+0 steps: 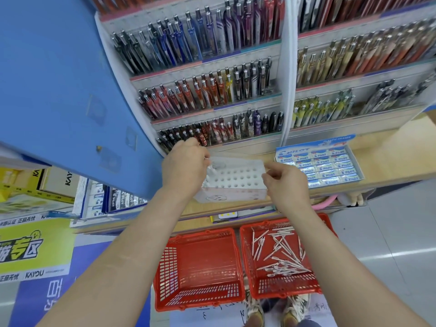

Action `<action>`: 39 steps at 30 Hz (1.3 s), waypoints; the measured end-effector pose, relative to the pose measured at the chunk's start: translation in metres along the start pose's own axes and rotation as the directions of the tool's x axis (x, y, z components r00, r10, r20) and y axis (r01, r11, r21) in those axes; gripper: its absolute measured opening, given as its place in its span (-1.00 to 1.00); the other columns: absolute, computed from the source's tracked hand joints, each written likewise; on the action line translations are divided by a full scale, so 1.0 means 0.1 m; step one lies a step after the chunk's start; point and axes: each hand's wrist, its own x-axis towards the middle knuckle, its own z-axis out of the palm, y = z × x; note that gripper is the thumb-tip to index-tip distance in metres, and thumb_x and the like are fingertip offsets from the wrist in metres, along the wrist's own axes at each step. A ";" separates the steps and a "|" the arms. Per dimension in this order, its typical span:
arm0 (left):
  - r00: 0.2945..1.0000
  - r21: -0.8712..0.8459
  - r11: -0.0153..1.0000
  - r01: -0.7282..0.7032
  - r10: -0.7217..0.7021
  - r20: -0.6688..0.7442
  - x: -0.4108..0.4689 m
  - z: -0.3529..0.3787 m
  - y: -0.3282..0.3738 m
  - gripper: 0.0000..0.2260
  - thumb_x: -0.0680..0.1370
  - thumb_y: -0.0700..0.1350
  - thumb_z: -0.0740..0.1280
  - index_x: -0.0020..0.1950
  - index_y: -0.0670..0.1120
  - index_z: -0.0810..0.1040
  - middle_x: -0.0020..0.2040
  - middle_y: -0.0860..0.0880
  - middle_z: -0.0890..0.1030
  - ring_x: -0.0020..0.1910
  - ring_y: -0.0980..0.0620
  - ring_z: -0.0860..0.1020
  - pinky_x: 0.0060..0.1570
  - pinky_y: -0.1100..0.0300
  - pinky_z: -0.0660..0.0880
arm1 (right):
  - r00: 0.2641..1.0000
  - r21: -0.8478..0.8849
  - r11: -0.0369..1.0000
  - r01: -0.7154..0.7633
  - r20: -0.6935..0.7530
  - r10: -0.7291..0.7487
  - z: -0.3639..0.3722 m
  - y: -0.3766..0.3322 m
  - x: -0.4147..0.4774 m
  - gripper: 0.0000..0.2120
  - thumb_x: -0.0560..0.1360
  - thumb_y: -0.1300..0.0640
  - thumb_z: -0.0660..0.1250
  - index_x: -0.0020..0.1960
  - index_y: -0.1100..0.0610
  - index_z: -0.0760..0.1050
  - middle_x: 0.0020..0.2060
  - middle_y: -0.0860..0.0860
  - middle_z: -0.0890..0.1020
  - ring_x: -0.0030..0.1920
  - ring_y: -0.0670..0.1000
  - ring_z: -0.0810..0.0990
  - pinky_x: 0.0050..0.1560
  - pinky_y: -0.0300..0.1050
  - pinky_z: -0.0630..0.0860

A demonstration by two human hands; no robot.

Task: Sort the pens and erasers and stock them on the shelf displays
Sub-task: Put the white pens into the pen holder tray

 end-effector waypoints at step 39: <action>0.698 -0.124 0.978 -0.169 0.208 0.685 -2.08 6.53 0.81 -0.72 0.50 -0.03 0.32 0.20 -0.05 0.49 0.07 -0.11 0.62 0.07 -0.16 0.57 0.03 0.08 0.46 | 0.893 -0.515 0.852 -0.088 0.337 0.297 1.31 6.25 0.08 -0.64 0.42 0.15 0.32 0.21 0.16 0.50 0.03 0.18 0.63 0.10 0.20 0.58 0.09 0.00 0.49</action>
